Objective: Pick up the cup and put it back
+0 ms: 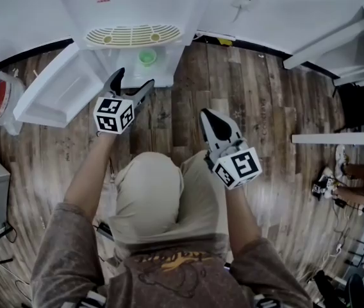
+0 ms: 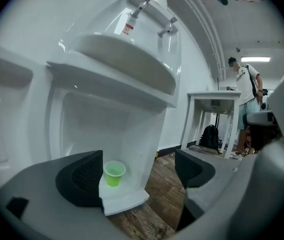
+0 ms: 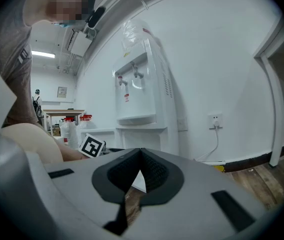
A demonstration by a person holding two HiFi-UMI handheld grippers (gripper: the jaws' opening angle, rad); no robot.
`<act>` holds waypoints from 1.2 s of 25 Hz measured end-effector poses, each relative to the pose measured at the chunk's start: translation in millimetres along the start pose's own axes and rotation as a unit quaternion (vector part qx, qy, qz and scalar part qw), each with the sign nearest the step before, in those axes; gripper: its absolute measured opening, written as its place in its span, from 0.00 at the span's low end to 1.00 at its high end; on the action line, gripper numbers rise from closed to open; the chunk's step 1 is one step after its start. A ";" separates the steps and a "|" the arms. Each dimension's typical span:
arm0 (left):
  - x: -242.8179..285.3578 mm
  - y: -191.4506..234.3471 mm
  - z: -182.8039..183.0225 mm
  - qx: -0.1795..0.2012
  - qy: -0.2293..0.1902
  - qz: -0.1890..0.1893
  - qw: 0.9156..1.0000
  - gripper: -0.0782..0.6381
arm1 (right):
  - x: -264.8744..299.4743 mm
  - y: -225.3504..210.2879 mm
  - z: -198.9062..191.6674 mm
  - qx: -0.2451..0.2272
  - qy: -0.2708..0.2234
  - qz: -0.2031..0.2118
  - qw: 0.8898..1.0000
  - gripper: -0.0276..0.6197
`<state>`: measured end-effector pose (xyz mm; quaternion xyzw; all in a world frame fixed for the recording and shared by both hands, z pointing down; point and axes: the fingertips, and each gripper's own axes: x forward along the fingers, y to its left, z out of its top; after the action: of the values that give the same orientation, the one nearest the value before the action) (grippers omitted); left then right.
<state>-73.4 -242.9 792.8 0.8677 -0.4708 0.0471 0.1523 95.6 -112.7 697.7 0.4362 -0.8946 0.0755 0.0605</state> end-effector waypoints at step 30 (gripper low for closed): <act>159.0 81.2 -115.0 0.036 0.090 0.070 0.993 0.70 | -26.0 -34.5 -7.7 0.024 0.006 -0.067 0.997 0.05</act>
<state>-46.1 -376.5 955.6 0.8300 -0.5125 0.1521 0.1591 139.1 -112.2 703.5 0.4960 -0.8610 0.0952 0.0599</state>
